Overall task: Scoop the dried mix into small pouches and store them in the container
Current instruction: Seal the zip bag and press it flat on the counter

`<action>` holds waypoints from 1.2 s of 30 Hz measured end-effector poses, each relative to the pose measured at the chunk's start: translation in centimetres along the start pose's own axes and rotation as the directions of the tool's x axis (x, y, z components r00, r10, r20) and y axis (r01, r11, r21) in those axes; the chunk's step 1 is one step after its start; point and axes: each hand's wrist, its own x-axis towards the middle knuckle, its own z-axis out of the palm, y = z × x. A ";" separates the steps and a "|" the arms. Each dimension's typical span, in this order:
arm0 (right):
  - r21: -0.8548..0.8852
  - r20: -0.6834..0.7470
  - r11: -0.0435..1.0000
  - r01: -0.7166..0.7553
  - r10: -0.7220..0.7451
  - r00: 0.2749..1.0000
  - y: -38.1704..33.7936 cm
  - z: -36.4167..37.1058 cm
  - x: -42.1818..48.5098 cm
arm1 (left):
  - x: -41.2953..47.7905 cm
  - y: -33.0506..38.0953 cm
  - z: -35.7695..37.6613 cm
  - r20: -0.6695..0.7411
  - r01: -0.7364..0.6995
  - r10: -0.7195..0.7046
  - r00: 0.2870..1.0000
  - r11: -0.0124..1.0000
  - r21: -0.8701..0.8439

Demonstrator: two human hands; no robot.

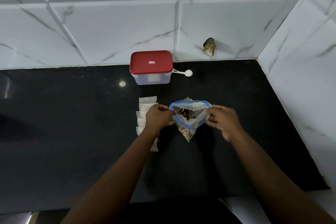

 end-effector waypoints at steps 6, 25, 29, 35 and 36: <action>0.017 0.025 0.999 -0.051 0.051 0.998 0.6 0.3 -1.1 | -0.6 0.1 0.3 0.065 0.099 -0.092 0.994 0.988 -0.118; -0.752 0.055 0.638 0.165 -0.189 0.980 -1.8 1.0 -4.0 | -1.0 1.3 0.4 -0.046 -0.341 0.356 0.933 0.920 0.195; -0.816 -0.008 0.537 0.216 -0.384 0.923 -2.2 0.5 -3.1 | -1.2 0.3 0.8 -0.091 -0.318 0.354 0.931 0.906 0.279; -0.725 0.059 0.595 0.345 -0.446 0.893 -3.3 1.0 0.4 | -2.3 0.0 1.8 -0.058 -0.123 0.152 0.987 0.928 0.351; -0.744 0.099 0.583 0.328 -0.389 0.916 -3.5 1.4 1.1 | -2.4 0.0 2.0 -0.039 -0.118 0.142 0.989 0.925 0.361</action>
